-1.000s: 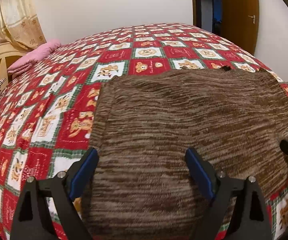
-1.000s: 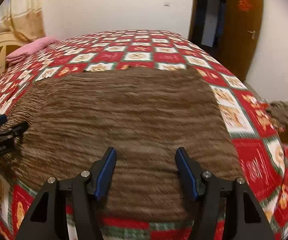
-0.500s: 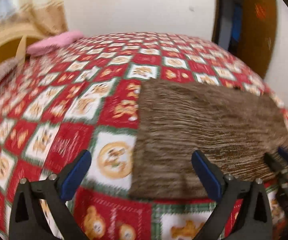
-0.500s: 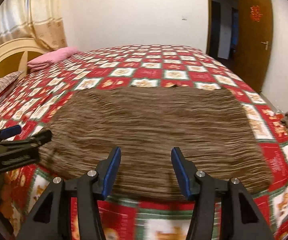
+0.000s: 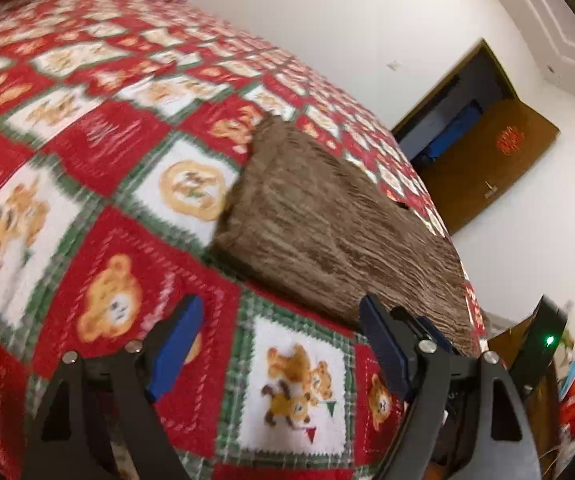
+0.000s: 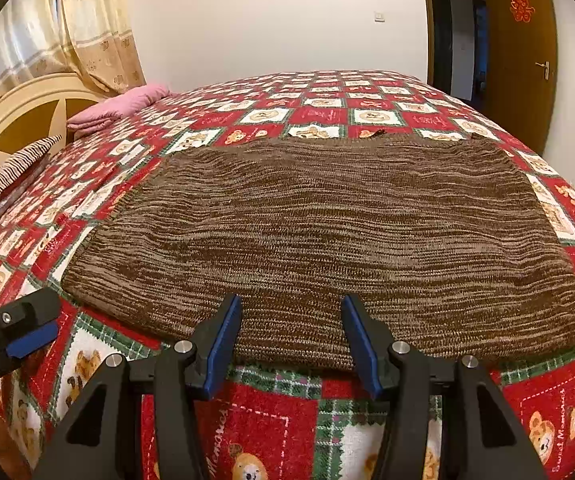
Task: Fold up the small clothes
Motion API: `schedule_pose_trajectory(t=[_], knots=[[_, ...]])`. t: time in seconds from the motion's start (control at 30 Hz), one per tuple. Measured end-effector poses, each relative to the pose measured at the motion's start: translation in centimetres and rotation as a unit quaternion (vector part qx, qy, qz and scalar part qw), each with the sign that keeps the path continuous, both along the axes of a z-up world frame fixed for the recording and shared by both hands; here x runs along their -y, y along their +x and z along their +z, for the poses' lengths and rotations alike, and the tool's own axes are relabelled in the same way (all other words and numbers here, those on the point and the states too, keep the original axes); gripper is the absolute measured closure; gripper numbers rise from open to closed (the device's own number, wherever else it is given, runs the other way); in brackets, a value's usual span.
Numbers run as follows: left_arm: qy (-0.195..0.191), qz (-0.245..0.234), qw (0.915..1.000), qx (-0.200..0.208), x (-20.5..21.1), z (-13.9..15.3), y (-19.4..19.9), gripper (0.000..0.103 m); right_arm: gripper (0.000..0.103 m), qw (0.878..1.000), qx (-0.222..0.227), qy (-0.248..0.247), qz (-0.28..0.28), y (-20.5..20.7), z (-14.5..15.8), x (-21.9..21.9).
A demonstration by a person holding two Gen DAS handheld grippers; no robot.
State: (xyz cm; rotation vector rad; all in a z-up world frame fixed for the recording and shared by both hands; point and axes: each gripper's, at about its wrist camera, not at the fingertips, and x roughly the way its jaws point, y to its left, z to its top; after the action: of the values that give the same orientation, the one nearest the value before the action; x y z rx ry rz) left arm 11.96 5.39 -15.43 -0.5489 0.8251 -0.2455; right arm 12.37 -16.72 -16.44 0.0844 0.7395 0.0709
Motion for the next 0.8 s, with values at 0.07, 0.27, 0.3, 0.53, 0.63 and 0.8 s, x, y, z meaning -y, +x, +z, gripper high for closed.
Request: schedule_pose_trajectory(t=[0.07,0.27,0.3,0.53,0.63,0.8], knots=[[-0.027,0.002,0.9996,0.002,0.0,-0.1,0.9,0.020,0.049,1.000,0.001,0.001,0.001,0.1,0.1,0.0],[-0.074,0.025,0.9968,0.016,-0.9,-0.4,4.8,0.020,0.049,1.000,0.004,0.007,0.002,0.0,0.0,0.2],[-0.069,0.024,0.9971,0.018,-1.0,-0.4,5.2,0.020,0.049,1.000,0.005,0.009,0.002,0.0,0.0,0.2],[-0.092,0.044,0.9946,0.021,-2.9,-0.8,7.1,0.018,0.049,1.000,0.005,-0.003,0.000,0.0,0.0,-0.1],[-0.042,0.029,0.9984,0.023,-1.6,-0.6,7.3,0.019,0.049,1.000,0.002,-0.013,0.000,0.1,0.1,-0.3],[-0.055,-0.015,0.9982,0.019,-0.2,-0.6,7.6,0.024,0.049,1.000,0.002,-0.007,0.000,0.1,0.0,-0.1]])
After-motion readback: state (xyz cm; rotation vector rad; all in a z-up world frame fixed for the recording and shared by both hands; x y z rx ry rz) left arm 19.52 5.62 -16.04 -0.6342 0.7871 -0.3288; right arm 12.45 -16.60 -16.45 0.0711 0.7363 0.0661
